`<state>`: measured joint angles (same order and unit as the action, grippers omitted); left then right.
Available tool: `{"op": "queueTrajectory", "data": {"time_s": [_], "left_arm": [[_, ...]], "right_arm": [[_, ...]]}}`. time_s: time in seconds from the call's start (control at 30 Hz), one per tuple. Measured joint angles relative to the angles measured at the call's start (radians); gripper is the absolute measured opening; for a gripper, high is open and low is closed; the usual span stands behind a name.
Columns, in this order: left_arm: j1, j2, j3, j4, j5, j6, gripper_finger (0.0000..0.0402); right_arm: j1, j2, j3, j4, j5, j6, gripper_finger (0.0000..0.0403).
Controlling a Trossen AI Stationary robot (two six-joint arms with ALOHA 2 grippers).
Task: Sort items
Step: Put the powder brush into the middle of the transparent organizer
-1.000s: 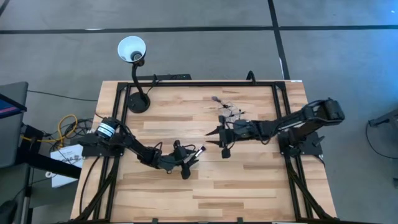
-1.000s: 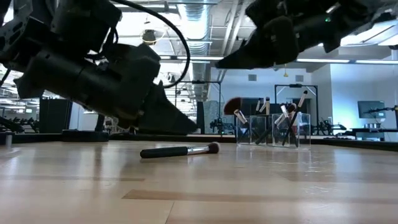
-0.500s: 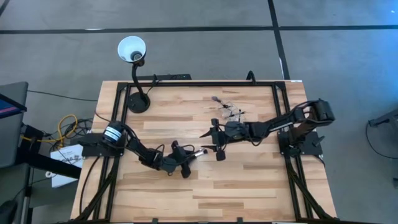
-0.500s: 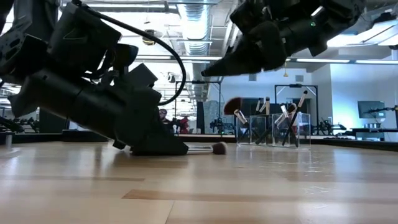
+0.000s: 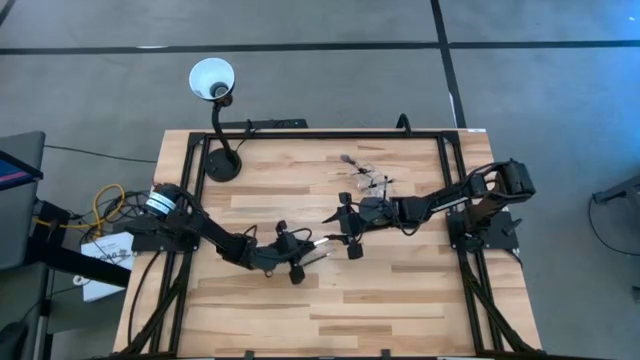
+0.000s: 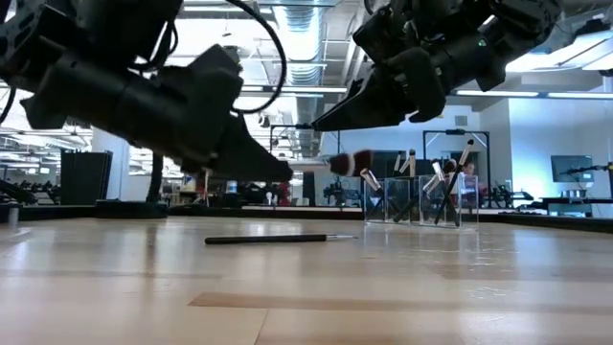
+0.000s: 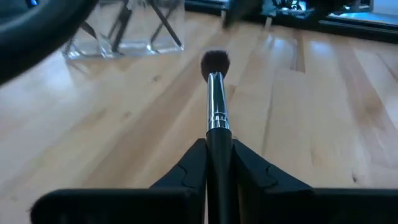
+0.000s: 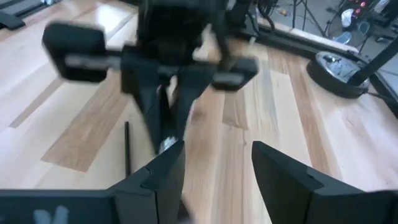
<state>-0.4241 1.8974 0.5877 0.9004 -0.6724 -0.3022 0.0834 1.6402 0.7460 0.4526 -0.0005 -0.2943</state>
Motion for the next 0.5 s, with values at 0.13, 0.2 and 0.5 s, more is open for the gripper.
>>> {"op": "queueTrajectory", "data": {"time_s": [0.13, 0.2, 0.5], "left_arm": [[0.007, -0.077, -0.044, -0.003, -0.004, 0.016, 0.0044], [0.008, -0.114, -0.074, -0.005, -0.006, 0.011, 0.0044], [0.012, -0.201, -0.113, -0.002, 0.058, 0.034, 0.0045]], "right_arm": [[0.001, 0.001, 0.0, -0.003, -0.026, 0.0, 0.0179], [0.001, 0.001, 0.0, 0.005, -0.066, 0.0, 0.018], [0.001, 0.001, 0.0, 0.065, -0.074, -0.002, 0.0174]]}}
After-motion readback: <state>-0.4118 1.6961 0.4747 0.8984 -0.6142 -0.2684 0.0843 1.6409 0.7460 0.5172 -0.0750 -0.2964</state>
